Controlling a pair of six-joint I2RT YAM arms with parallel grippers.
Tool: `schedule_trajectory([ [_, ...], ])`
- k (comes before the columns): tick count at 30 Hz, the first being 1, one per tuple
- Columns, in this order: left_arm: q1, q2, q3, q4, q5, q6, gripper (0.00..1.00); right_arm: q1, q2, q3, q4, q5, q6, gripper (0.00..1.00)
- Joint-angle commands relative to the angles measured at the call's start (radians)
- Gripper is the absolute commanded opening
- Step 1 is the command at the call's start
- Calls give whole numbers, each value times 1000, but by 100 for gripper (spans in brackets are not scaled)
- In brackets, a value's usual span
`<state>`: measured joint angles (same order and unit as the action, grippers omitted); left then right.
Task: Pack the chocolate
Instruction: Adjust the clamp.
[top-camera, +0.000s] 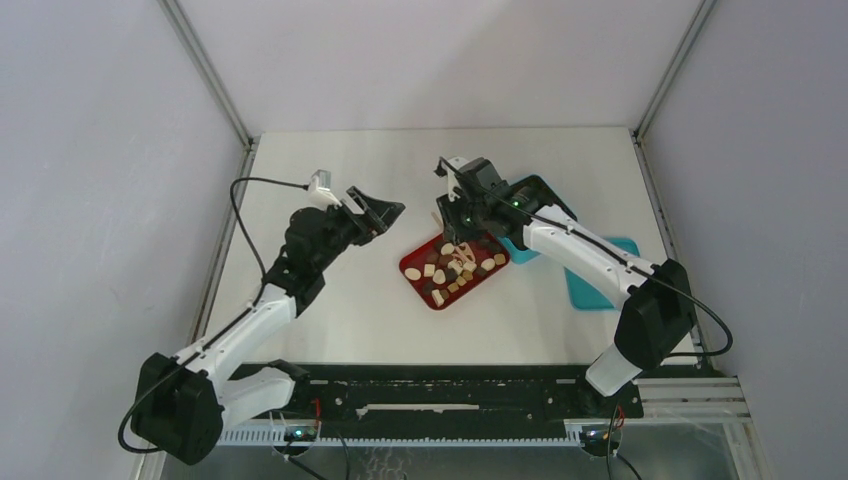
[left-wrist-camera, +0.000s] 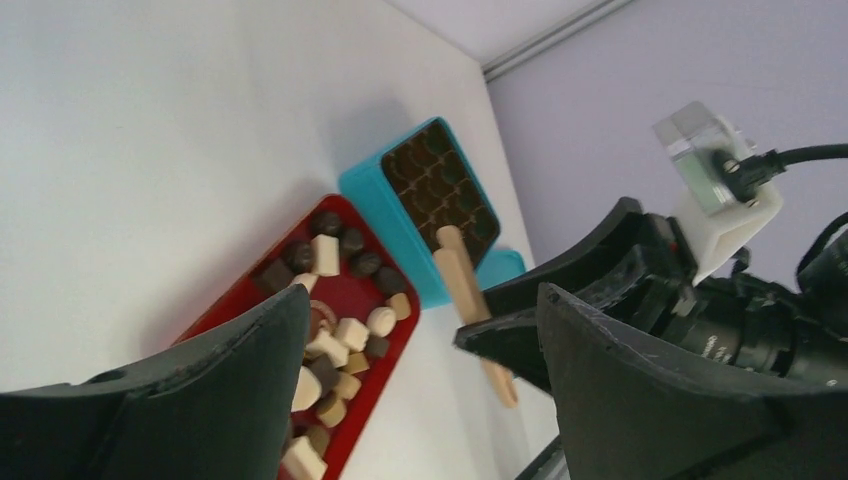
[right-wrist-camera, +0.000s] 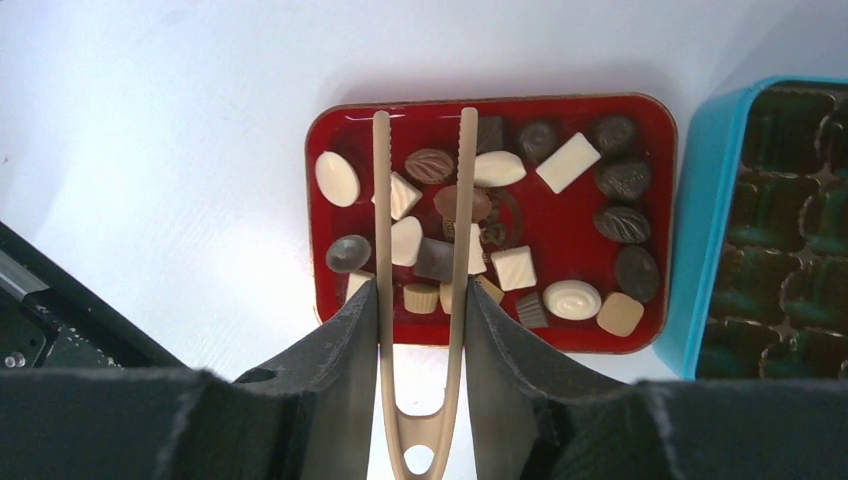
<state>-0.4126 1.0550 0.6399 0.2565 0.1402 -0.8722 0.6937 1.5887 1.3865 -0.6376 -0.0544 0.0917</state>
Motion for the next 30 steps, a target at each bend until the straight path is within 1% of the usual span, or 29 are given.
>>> schedule_trajectory([
  [1,-40,49,90,120,22,-51,87,32,-42,16,72,4,7,41],
  [9,-87,148,109,208,26,-152,78,77,-41,10,92,21,0,41],
  [22,-173,277,151,214,12,-209,74,83,-80,-27,142,28,5,41],
  [30,-183,348,152,309,26,-288,57,87,-100,-56,179,22,8,41],
])
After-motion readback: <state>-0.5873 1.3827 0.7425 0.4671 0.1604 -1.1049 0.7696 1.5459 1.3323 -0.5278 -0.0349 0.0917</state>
